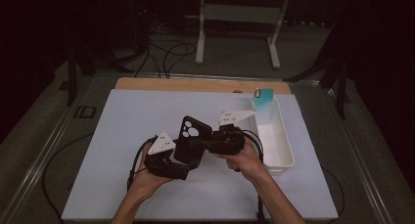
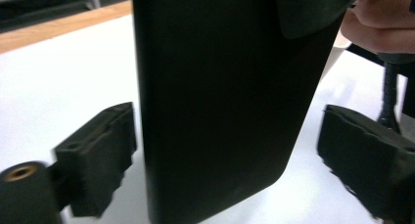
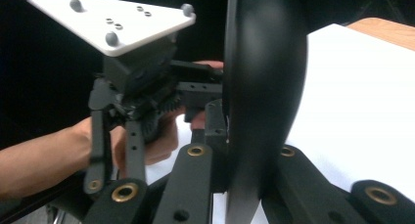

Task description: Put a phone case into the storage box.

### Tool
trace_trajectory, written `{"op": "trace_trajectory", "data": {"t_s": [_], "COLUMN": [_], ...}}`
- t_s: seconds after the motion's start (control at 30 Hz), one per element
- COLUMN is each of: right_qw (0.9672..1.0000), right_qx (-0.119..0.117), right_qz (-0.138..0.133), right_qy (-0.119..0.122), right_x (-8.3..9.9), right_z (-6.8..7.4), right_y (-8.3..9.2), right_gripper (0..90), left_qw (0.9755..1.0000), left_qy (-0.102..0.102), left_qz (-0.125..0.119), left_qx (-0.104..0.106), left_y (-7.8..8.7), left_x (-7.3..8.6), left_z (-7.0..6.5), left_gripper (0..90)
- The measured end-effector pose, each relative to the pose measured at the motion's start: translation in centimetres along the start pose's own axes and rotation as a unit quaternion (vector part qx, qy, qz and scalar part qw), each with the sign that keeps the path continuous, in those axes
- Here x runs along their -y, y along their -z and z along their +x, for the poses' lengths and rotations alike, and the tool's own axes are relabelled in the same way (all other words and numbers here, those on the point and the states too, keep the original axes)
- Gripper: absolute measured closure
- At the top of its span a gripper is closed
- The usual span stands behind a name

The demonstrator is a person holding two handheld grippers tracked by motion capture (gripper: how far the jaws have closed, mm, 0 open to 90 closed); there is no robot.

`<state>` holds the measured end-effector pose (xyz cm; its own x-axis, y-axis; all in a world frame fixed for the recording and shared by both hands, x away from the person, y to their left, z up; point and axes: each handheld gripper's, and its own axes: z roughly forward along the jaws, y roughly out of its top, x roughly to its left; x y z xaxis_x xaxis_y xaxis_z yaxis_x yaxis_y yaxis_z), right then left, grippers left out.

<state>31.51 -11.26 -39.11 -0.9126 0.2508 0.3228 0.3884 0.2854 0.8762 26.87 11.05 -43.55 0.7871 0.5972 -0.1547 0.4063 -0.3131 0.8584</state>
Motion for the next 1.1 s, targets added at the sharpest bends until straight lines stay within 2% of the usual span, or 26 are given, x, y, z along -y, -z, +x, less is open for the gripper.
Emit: {"op": "trace_trajectory", "data": {"t_s": [0.17, 0.2, 0.27, 0.37, 0.5, 0.53, 0.57, 0.63, 0.77, 0.9, 0.97, 1.03, 1.07, 1.1], "right_qw": [0.9997, 0.9993, 0.9991, 0.9991, 0.999, 0.9989, 0.9989, 0.9987, 0.9988, 0.9988, 0.9986, 0.9986, 0.9988, 0.9987], "right_qx": [-0.016, -0.028, -0.028, -0.027, -0.031, -0.033, -0.033, -0.033, -0.031, -0.012, 0.0, 0.005, 0.009, 0.01], "right_qz": [-0.002, -0.003, 0.001, 0.0, 0.0, 0.006, 0.006, 0.017, 0.014, 0.015, 0.013, 0.012, 0.009, 0.009], "right_qy": [0.017, 0.024, 0.031, 0.033, 0.032, 0.032, 0.032, 0.035, 0.036, 0.045, 0.052, 0.051, 0.048, 0.049], "right_x": [-0.13, -0.2, -0.28, -0.31, -0.25, -0.19, -0.19, -0.09, -0.05, -0.16, -0.22, -0.24, -0.27, -0.28], "right_z": [0.33, 0.5, 0.62, 0.5, 0.26, 0.1, 0.1, 0.0, -0.14, -0.26, -0.3, -0.27, -0.27, -0.28], "right_y": [-0.08, -0.08, -0.13, -0.15, -0.11, -0.08, -0.08, -0.15, -0.08, 0.17, 0.27, 0.3, 0.25, 0.2], "right_gripper": [85.8, 85.8, 85.8, 85.8, 85.9, 85.8, 85.8, 85.8, 84.4, 74.6, 64.9, 62.4, 54.0, 51.3], "left_qw": [1.0, 0.9999, 0.9997, 0.9995, 0.9992, 0.9988, 0.9988, 0.9978, 0.9973, 0.9974, 0.9974, 0.9971, 0.9971, 0.9973], "left_qy": [-0.002, -0.003, -0.005, -0.005, -0.005, -0.004, -0.004, 0.006, 0.004, 0.007, 0.008, 0.009, 0.006, 0.005], "left_qz": [0.003, 0.002, 0.0, -0.002, -0.001, -0.002, -0.002, -0.013, -0.017, -0.019, -0.025, -0.027, -0.03, -0.03], "left_qx": [0.009, 0.014, 0.026, 0.033, 0.041, 0.049, 0.049, 0.064, 0.072, 0.07, 0.068, 0.071, 0.069, 0.067], "left_y": [-0.07, -0.07, -0.01, 0.06, 0.1, 0.14, 0.14, 0.3, 0.53, 0.62, 0.63, 0.6, 0.55, 0.51], "left_x": [0.24, 0.3, 0.33, 0.34, 0.44, 0.52, 0.52, 0.5, 0.5, 0.55, 0.58, 0.57, 0.52, 0.49], "left_z": [-0.07, -0.1, -0.09, -0.13, -0.06, -0.02, -0.02, 0.16, 0.29, 0.41, 0.49, 0.47, 0.34, 0.27], "left_gripper": [15.7, 17.1, 22.5, 32.1, 34.8, 38.4, 39.4, 41.6, 50.0, 64.9, 74.0, 80.4, 83.9, 84.5]}}
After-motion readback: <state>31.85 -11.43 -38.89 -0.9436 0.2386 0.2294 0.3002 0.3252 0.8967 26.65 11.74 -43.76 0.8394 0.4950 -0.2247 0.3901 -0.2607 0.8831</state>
